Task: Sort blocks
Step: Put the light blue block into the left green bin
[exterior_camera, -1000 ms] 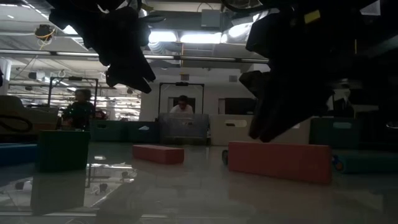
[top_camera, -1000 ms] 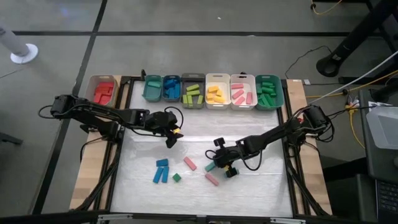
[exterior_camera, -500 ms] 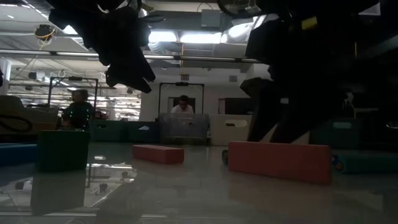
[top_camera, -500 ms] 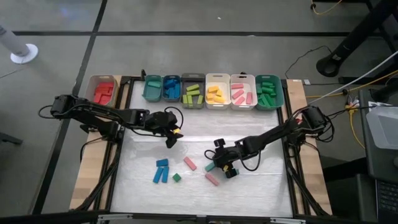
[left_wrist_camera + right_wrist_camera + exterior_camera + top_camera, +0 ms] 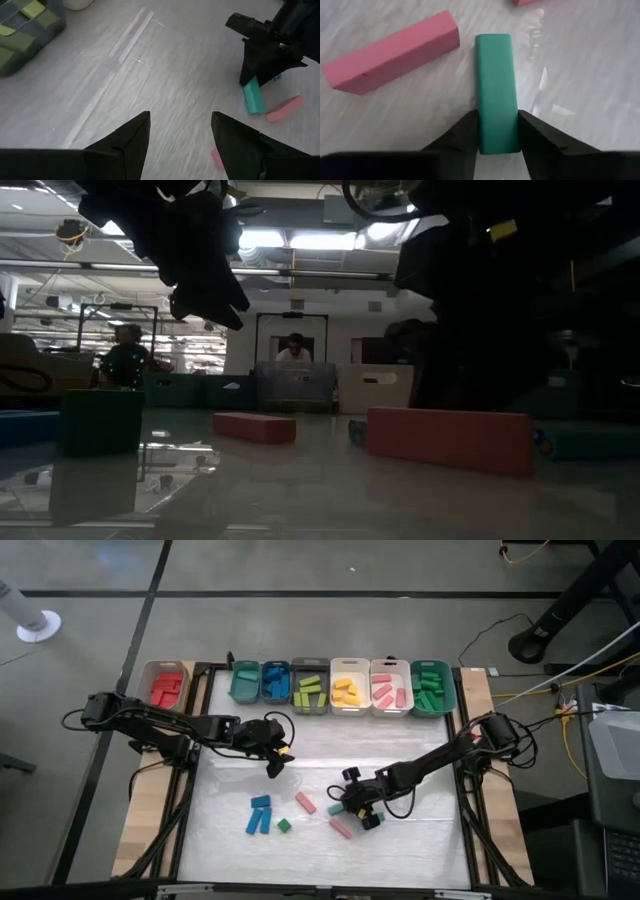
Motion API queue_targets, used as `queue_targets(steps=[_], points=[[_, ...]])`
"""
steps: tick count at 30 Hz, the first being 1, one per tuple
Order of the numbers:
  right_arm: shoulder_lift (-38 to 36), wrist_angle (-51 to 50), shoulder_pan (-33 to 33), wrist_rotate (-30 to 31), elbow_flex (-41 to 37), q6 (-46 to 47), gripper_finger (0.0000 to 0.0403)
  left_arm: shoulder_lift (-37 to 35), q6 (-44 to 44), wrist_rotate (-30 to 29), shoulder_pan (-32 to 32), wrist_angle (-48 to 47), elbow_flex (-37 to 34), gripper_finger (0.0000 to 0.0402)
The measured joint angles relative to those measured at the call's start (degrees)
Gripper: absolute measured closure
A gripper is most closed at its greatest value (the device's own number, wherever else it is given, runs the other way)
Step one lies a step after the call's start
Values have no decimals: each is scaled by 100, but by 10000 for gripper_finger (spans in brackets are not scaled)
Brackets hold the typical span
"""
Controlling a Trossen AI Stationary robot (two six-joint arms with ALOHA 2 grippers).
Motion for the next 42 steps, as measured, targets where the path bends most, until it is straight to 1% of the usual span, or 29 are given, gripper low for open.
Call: queue_targets(steps=[2, 7, 10, 13, 15, 18, 20, 24, 27, 31, 35, 42], points=[[4, 67, 0, 14, -1, -3, 301, 0, -72, 0, -1, 1, 0, 202], [23, 191, -4, 219, 13, -6, 305, 0, -665, 0, 1, 14, 0, 202], [46, 122, -13, 651, 171, -91, 299, 0, -1173, -1, 0, 14, 0, 202], [43, 128, -13, 1234, 469, -495, 276, 0, -1612, 0, 1, 12, 0, 202], [42, 59, -13, 1687, 690, -793, 269, 0, -1772, 5, 1, 13, 0, 202], [40, 59, -55, 2251, 977, -1149, 276, 0, -1800, 2, -1, 19, 0, 202], [33, 66, -114, 2407, 1144, -1237, 285, 0, -1799, 4, -1, 70, 0, 202], [33, 60, -321, 2435, 1371, -1250, 293, 0, -1685, 20, -75, 474, 0, 202], [31, 60, -486, 2435, 1453, -1250, 283, 0, -1621, 32, -184, 672, 0, 202], [27, 78, -650, 2434, 1495, -1252, 276, 0, -1646, 35, -328, 668, 0, 202], [26, 82, -697, 2435, 1495, -1257, 284, 0, -1764, 33, -432, 672, 0, 202], [25, 321, -671, 2280, 1495, -1669, 284, 0, -1790, 31, -443, 677, 0, 202]])
